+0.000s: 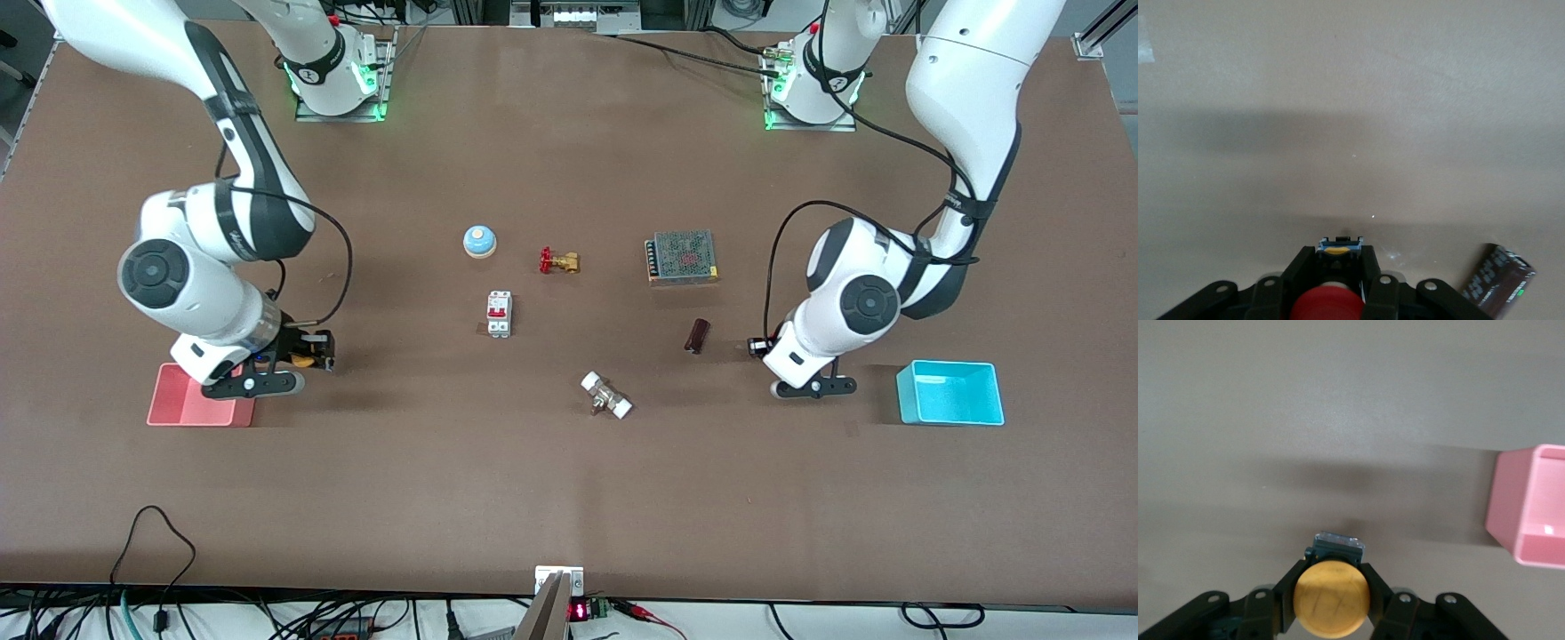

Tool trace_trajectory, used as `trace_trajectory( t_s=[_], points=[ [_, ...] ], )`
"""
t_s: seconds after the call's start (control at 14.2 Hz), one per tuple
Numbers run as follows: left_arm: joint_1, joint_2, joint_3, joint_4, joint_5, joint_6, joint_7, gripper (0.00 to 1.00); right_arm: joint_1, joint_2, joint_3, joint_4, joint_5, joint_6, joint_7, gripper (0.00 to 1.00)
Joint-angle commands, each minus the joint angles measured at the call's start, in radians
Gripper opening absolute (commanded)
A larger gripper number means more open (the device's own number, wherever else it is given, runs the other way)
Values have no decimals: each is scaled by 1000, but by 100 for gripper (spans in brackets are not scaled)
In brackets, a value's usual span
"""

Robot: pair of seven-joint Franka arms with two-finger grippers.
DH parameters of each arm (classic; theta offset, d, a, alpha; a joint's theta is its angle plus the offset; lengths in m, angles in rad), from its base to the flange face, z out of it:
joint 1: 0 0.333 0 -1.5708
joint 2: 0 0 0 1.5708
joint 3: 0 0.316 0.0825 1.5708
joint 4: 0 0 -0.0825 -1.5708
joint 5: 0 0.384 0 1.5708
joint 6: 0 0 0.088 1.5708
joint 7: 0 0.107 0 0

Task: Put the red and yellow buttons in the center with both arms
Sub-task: 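Carry the yellow button with the right gripper while the left gripper carries the red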

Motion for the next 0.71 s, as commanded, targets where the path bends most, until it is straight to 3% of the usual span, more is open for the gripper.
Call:
trace_trajectory(
  t_s=[0.0,0.42,0.49,0.63],
  points=[
    [-19,-45,3,-53,92,27,-103,24,8,18,2,-57,16,100,5,29],
    [-5,-40,3,-139,92,202,-103,25,28,49,2,-64,17,154,19,29],
    [-7,-42,3,-139,92,202,-106,32,31,55,2,-64,16,157,33,29],
    [-5,-42,3,-139,92,202,-109,98,43,63,2,-64,16,168,39,29]
  ],
)
